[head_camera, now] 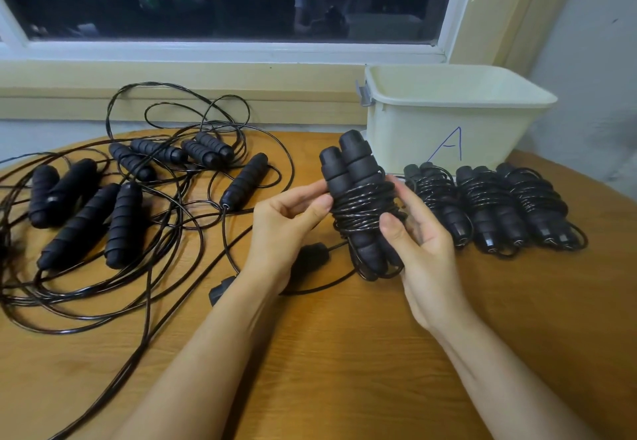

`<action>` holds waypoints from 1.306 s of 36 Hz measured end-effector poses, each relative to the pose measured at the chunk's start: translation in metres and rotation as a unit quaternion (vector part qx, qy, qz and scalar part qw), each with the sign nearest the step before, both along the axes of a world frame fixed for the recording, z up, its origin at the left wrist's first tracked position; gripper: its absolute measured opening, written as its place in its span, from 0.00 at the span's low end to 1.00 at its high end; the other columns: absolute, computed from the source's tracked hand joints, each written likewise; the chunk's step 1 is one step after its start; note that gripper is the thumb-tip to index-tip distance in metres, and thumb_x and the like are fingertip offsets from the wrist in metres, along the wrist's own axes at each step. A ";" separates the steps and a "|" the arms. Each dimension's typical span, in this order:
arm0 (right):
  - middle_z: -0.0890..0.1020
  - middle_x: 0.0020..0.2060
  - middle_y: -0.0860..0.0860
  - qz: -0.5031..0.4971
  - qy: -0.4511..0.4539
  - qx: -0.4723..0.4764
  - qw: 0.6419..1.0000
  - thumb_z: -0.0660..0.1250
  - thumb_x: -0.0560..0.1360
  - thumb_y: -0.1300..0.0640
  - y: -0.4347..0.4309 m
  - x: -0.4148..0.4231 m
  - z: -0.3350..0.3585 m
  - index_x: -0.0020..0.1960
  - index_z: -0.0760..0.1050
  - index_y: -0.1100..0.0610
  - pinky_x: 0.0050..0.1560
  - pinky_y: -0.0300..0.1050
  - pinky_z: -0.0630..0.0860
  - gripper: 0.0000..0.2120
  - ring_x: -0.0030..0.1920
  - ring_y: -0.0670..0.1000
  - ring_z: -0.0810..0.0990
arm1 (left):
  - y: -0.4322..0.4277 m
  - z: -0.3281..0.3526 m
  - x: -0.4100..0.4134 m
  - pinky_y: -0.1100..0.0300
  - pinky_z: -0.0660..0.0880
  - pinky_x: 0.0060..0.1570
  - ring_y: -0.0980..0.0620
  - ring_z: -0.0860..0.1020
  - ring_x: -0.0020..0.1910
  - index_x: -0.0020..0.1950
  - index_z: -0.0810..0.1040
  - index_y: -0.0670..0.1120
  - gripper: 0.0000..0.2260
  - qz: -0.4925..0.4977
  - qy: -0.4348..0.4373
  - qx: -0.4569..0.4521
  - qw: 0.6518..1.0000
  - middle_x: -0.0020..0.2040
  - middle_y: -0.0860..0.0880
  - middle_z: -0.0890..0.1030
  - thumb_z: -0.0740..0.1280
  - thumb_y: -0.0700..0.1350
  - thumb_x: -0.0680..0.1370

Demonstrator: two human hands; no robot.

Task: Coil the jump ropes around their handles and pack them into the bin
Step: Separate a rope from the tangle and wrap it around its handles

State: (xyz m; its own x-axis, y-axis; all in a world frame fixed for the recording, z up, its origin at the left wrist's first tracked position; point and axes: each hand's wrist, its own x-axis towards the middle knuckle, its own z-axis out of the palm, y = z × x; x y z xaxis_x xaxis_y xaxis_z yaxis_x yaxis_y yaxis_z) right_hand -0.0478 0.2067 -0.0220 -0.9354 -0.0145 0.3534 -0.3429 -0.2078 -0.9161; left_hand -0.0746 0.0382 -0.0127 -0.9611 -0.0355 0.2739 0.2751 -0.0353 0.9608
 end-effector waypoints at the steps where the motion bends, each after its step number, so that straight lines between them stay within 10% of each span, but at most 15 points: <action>1: 0.78 0.66 0.46 0.004 0.001 -0.004 1.000 0.68 0.73 0.54 0.000 0.000 0.000 0.70 0.70 0.48 0.63 0.40 0.74 0.26 0.68 0.45 0.75 | 0.000 -0.001 -0.001 0.74 0.73 0.49 0.63 0.82 0.51 0.56 0.79 0.51 0.12 -0.005 -0.003 0.002 1.000 0.45 0.59 0.86 0.67 0.37 0.76; 12: 0.73 0.71 0.45 -0.027 0.016 0.032 0.999 0.65 0.78 0.49 -0.002 0.001 0.000 0.73 0.69 0.48 0.72 0.49 0.67 0.24 0.72 0.45 0.69 | -0.001 0.001 0.000 0.74 0.72 0.52 0.59 0.82 0.55 0.64 0.78 0.39 0.14 -0.028 -0.018 -0.023 0.999 0.51 0.52 0.86 0.63 0.39 0.80; 17: 0.74 0.66 0.38 -0.076 0.068 0.108 0.989 0.61 0.81 0.57 -0.001 0.002 0.003 0.71 0.68 0.45 0.66 0.33 0.67 0.20 0.69 0.37 0.70 | 0.003 0.000 0.002 0.73 0.74 0.47 0.59 0.83 0.50 0.61 0.80 0.42 0.12 -0.009 -0.017 -0.012 1.000 0.47 0.52 0.86 0.66 0.37 0.79; 26: 0.73 0.70 0.57 -0.202 0.194 0.246 0.928 0.60 0.80 0.71 -0.003 0.002 -0.008 0.71 0.70 0.55 0.67 0.30 0.66 0.22 0.71 0.41 0.69 | 0.009 0.002 0.005 0.74 0.74 0.44 0.61 0.83 0.47 0.61 0.79 0.43 0.13 0.012 -0.018 -0.002 1.000 0.43 0.55 0.86 0.68 0.38 0.77; 34: 0.66 0.75 0.49 -0.272 0.169 0.454 0.831 0.68 0.69 0.33 -0.009 0.003 -0.007 0.76 0.62 0.50 0.58 0.35 0.70 0.41 0.72 0.49 0.68 | 0.015 0.003 0.009 0.74 0.74 0.41 0.62 0.84 0.43 0.49 0.81 0.51 0.07 0.006 -0.023 0.011 1.000 0.38 0.56 0.86 0.71 0.39 0.75; 40: 0.72 0.72 0.56 -0.330 0.190 0.511 0.771 0.75 0.67 0.45 -0.006 -0.001 -0.008 0.73 0.67 0.56 0.41 0.48 0.82 0.39 0.65 0.57 0.77 | 0.016 0.002 0.011 0.69 0.77 0.46 0.58 0.84 0.48 0.56 0.81 0.47 0.10 -0.022 -0.006 -0.009 1.000 0.45 0.54 0.86 0.69 0.39 0.76; 47: 0.73 0.70 0.54 -0.327 0.196 0.489 0.785 0.75 0.69 0.47 0.000 -0.002 -0.002 0.69 0.74 0.54 0.42 0.46 0.81 0.31 0.64 0.55 0.78 | 0.011 0.003 0.008 0.72 0.74 0.50 0.61 0.82 0.54 0.62 0.77 0.51 0.15 -0.067 -0.002 -0.052 0.996 0.47 0.57 0.86 0.68 0.40 0.76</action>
State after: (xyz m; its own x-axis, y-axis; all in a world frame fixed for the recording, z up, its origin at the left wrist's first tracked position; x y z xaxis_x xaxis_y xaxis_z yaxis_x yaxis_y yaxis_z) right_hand -0.0499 0.2071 -0.0235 -0.6780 -0.0213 0.7347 -0.3791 0.8665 -0.3247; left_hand -0.0666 0.0495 -0.0101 -0.9562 0.1213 0.2663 0.2715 0.0289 0.9620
